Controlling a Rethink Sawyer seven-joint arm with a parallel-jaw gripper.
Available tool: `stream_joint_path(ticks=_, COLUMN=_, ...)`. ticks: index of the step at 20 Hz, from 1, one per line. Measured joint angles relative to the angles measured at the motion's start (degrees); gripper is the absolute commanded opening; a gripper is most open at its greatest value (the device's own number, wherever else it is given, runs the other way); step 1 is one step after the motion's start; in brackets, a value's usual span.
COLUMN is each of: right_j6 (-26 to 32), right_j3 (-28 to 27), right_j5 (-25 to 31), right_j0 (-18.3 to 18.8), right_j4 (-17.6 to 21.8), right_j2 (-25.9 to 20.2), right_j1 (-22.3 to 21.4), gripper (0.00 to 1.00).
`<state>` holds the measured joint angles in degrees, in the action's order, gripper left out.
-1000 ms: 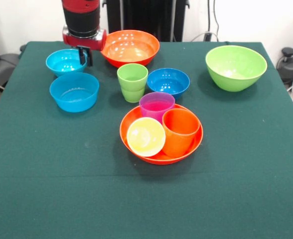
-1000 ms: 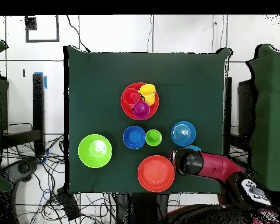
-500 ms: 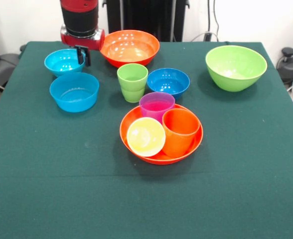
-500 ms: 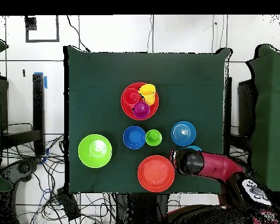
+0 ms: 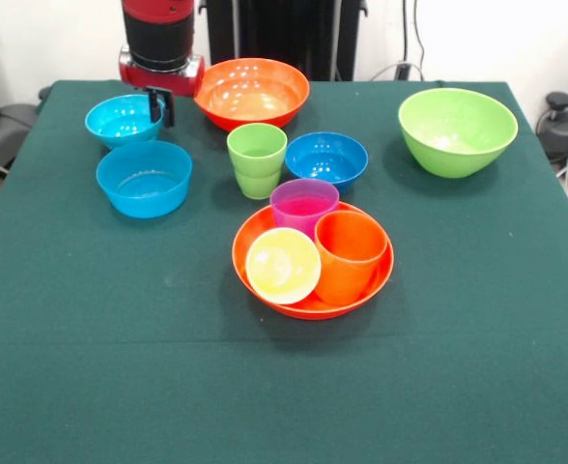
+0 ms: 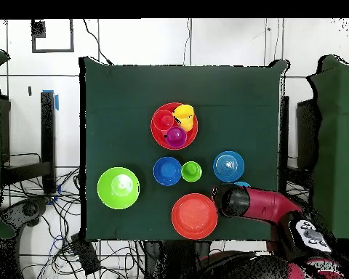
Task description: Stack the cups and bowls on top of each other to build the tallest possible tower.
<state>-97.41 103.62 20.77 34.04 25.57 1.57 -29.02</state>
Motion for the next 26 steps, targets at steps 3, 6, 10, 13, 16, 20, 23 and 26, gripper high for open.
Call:
stream_joint_path(ticks=3, right_j6=0.00, right_j3=-0.88, right_j5=0.00, right_j0=-2.20, right_j4=0.01, right_j2=1.24, right_j1=-0.59, gripper=0.00)
stream_joint_path(ticks=6, right_j6=0.00, right_j3=-1.42, right_j5=0.00, right_j0=-3.39, right_j4=0.01, right_j2=1.49, right_j1=-1.84, gripper=0.00)
stream_joint_path(ticks=10, right_j6=0.00, right_j3=-2.85, right_j5=0.80, right_j0=-4.13, right_j4=0.02, right_j2=1.50, right_j1=-4.59, gripper=0.00)
stream_joint_path(ticks=13, right_j6=0.00, right_j3=-4.52, right_j5=2.91, right_j0=-4.30, right_j4=0.04, right_j2=1.48, right_j1=-6.50, gripper=0.00)
stream_joint_path(ticks=16, right_j6=0.00, right_j3=-5.89, right_j5=4.95, right_j0=-4.43, right_j4=0.05, right_j2=1.48, right_j1=-7.76, gripper=0.00)
stream_joint_path(ticks=20, right_j6=0.00, right_j3=-8.95, right_j5=10.44, right_j0=-5.03, right_j4=0.07, right_j2=1.43, right_j1=-10.28, gripper=0.00)
stream_joint_path(ticks=23, right_j6=0.00, right_j3=-10.44, right_j5=13.00, right_j0=-5.44, right_j4=0.07, right_j2=1.31, right_j1=-11.37, gripper=0.00)
stream_joint_path(ticks=26, right_j6=0.00, right_j3=-11.90, right_j5=15.08, right_j0=-5.82, right_j4=0.08, right_j2=0.89, right_j1=-12.71, gripper=0.00)
